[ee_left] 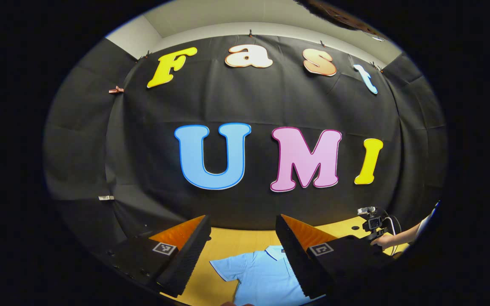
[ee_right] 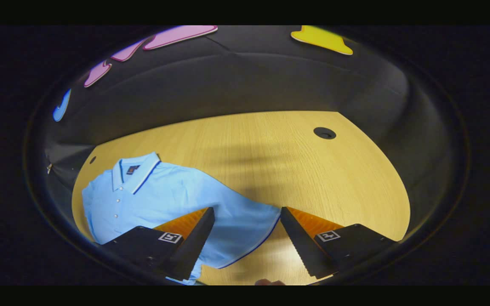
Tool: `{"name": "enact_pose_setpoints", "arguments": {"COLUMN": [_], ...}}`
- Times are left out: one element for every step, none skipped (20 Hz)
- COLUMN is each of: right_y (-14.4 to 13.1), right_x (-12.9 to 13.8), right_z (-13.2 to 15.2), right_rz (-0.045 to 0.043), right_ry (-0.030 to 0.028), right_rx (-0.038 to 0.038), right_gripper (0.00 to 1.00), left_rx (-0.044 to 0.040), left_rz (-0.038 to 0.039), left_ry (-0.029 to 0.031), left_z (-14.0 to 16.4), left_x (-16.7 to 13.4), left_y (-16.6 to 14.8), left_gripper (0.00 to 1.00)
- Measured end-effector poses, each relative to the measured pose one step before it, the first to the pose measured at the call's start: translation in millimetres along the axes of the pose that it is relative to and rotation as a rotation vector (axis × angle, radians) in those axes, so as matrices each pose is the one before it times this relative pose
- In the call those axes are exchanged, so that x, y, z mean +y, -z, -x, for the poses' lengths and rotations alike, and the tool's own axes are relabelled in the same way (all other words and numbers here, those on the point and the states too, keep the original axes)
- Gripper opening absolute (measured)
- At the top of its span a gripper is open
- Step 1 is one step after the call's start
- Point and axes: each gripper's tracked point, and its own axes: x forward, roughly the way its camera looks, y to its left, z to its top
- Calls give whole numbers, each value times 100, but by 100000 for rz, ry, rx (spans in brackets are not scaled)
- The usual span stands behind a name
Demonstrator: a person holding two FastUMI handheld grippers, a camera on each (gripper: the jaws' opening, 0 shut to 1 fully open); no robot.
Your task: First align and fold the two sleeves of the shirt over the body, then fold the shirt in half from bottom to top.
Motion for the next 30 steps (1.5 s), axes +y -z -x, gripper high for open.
{"name": "enact_pose_setpoints", "arguments": {"right_y": [763, -999, 685, -671, 380, -529, 437, -432, -1037, -1330, -926, -663, -357, -215, 317, 622, 725, 924, 1185, 1411, 1190, 1291, 396, 163, -121, -532, -519, -622, -513, -638], "right_x": [-133, -476, -615, -139, 940, -5, 271, 589, 504, 932, 1554, 2153, 1653, 2151, 2447, 1920, 1407, 1060, 571, 739, 498, 323, 115, 403, 190, 346, 88, 173, 23, -271], "right_z": [-393, -48, -467, 234, 53, -745, 390, 459, 540, 683, 1138, 965, 619, 468, 276, -43, -206, -557, -798, -784, -874, -1031, -246, -448, 320, 761, 462, 1027, 1129, 1253], "right_rz": [-1059, 2151, 1665, 652, -1618, -2873, -2998, -3050, -1453, -1415, -2128, -1908, -810, -439, 54, 1119, 2075, 2756, 2765, 2117, 2201, 2889, 3003, 2086, 1696, 561, 109, -577, -564, 274], "right_ry": [691, 1774, 2303, 151, -1494, 1153, 268, -1556, -1335, -2253, -3681, -4954, -3693, -4850, -4845, -3213, -2327, -1179, -157, -1298, -978, 273, 592, -368, 60, -1135, -634, -1016, -760, 162], "right_rx": [3823, -4860, 3299, -2843, 1651, -850, 1661, -905, -2946, -3925, -2235, -1052, -787, -114, 919, 1389, 1452, 1553, 2557, 3644, 3308, 2177, 991, 170, -1025, -1719, -1966, -1500, -1483, -1718], "right_gripper": [98, 98, 99, 75, 52, 29, 5, 2, 2, 2, 2, 7, 7, 7, 2, 7, 9, 11, 12, 10, 7, 8, 22, 45, 62, 78, 95, 98, 98, 98], "left_rx": [1353, 541, -123, -325, -17, 292, 484, -196, -294, -81, 472, 566, 504, 448, 112, 173, 609, 1458, 1455, 1793, 1600, 1287, 1724, 1857, 1851, 1893, 1741, 1771, 2510, 3567], "left_rz": [104, 254, 704, 834, 454, -42, -496, -448, -360, -152, 339, 563, 589, 477, 223, 53, 126, 252, 533, 1269, 1709, 1704, 1143, 241, -256, -464, -318, 241, 850, 1147], "left_ry": [88, 148, 527, 660, 543, 136, 176, 79, 163, -342, -566, -456, -974, -600, -428, -257, 132, -290, -202, 42, 160, -43, -440, -673, -690, 128, 410, 958, 1019, 359], "left_z": [-563, -483, -382, -303, -263, -149, -106, -27, -15, -45, -176, -150, -204, -249, -209, -283, -311, -290, -417, -367, -442, -497, -565, -729, -769, -826, -947, -1119, -1288, -1384], "left_x": [100, 175, 176, 256, 348, 504, 528, 481, 585, 759, 803, 678, 788, 629, 541, 535, 350, 419, 484, 277, 275, 317, 439, 416, 358, 149, 75, -19, -116, 20], "left_y": [352, 10, -122, -176, -68, 124, 189, -118, 1, 85, 395, 242, 374, 287, 225, 170, 541, 615, 741, 730, 755, 691, 800, 812, 883, 833, 958, 898, 940, 1149], "left_gripper": [98, 98, 98, 97, 97, 97, 97, 97, 98, 97, 97, 97, 98, 97, 97, 98, 98, 98, 98, 97, 93, 98, 98, 97, 98, 98, 98, 98, 98, 98]}}
